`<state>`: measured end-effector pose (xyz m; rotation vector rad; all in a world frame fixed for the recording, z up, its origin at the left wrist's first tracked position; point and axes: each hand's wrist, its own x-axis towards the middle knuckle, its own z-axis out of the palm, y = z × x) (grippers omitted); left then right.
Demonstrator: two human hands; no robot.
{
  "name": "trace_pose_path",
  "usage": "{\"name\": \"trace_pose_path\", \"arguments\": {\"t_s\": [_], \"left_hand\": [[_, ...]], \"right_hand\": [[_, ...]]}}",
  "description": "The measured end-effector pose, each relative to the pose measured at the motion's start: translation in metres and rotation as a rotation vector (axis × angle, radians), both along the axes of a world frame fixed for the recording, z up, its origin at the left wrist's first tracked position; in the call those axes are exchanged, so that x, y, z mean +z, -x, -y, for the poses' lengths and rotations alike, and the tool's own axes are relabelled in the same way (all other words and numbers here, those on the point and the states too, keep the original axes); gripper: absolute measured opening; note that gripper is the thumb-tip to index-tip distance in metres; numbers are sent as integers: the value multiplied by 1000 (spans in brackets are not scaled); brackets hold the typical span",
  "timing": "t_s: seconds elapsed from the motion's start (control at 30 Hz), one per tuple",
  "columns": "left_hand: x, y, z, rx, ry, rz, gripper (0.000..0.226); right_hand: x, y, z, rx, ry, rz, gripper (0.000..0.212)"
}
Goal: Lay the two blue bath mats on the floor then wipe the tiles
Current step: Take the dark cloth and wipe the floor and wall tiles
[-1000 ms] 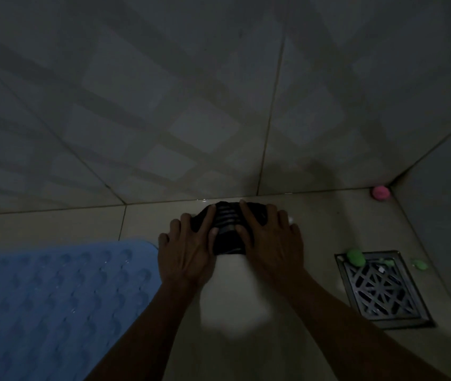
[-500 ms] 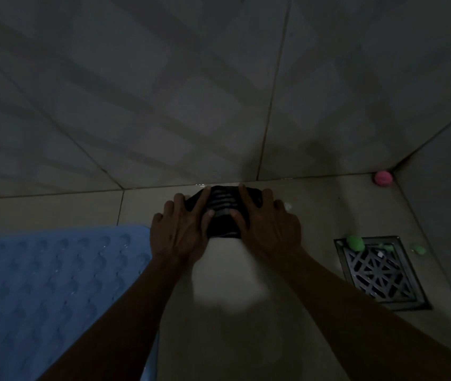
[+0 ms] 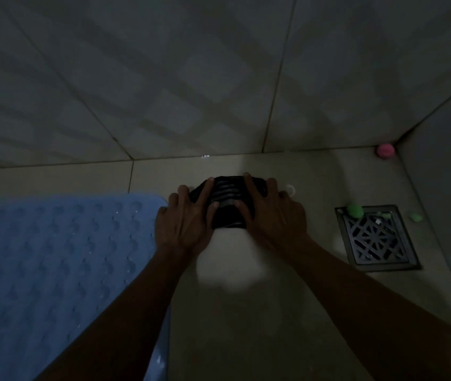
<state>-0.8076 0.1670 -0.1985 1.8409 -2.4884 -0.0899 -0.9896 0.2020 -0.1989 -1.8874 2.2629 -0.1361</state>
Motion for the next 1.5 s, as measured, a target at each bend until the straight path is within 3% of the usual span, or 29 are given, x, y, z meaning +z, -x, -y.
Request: {"name": "trace_pose_path", "arguments": {"t_s": [0.57, 0.73, 0.83, 0.93, 1.03, 1.33, 1.5], "left_hand": [[11, -20, -69, 37, -123, 113, 61], [8, -34, -102, -88, 31, 203, 53], [15, -44, -117, -137, 13, 177, 54], [15, -52, -138, -88, 11, 198, 57], [19, -49, -146, -7, -123, 99, 60], [32, -48, -205, 61, -174, 201, 63], [38, -48, -251, 106, -221, 229, 64]], "right_hand": [[7, -23, -65, -14, -143, 53, 69], [12, -35, -110, -34, -152, 44, 71], [18, -45, -130, -68, -204, 96, 72], [15, -48, -144, -52, -163, 135, 72], [14, -50, -153, -47, -181, 182, 73], [14, -51, -202, 45, -216, 206, 71], [18, -58, -242, 79, -208, 113, 71]]}}
